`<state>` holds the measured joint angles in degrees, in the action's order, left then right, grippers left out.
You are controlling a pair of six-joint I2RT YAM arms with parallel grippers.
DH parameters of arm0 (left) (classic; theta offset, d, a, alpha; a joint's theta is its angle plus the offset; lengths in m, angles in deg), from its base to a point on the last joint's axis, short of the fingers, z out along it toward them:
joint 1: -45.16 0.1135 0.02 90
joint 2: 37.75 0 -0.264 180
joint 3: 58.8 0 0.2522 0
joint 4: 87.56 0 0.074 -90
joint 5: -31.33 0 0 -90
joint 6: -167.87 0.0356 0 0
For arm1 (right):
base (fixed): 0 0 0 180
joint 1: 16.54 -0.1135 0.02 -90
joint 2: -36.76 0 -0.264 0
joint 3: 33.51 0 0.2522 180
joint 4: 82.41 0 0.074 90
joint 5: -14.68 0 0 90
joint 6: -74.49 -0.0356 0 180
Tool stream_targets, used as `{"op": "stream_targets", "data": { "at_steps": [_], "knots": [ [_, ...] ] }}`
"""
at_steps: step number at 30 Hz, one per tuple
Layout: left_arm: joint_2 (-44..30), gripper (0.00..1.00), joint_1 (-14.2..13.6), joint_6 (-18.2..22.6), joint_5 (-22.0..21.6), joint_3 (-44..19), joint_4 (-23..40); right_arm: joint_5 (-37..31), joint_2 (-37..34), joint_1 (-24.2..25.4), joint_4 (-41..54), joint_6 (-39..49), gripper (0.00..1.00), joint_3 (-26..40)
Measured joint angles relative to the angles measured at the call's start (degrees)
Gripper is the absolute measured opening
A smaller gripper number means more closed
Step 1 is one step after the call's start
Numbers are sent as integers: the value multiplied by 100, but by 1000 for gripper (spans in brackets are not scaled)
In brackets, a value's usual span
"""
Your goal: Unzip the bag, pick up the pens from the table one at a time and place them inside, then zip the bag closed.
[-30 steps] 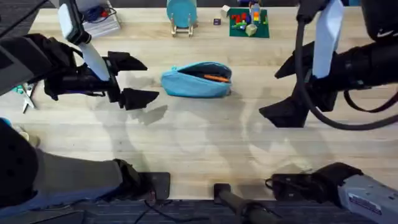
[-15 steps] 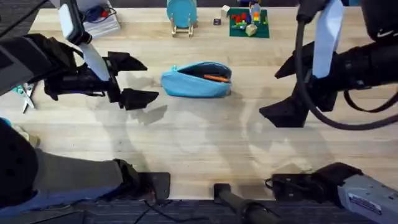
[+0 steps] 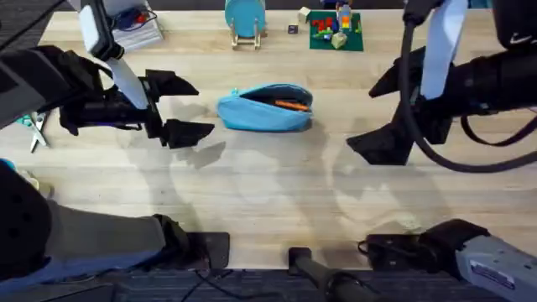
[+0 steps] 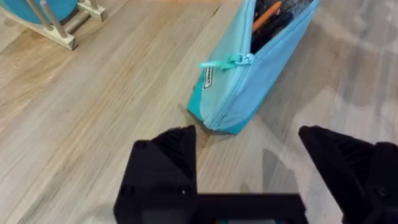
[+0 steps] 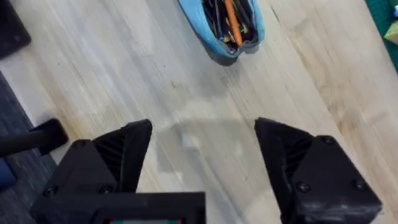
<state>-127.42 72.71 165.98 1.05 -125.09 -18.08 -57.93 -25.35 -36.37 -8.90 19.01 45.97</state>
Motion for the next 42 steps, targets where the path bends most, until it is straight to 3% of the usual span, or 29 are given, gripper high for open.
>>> {"op": "stream_targets", "data": {
  "at_steps": [9,23,29,42],
  "knots": [
    [0,993,0,0,0,0,0,-2,0,-2,-177,-274,998,0],
    [0,993,0,2,0,0,0,-86,-36,-2,-782,-2195,997,32],
    [0,993,0,2,-2,0,0,-203,-530,-43,-787,-2583,998,487],
    [0,993,0,0,-2,0,0,-247,-2081,-643,-691,-2811,997,1871]
  ]
}}
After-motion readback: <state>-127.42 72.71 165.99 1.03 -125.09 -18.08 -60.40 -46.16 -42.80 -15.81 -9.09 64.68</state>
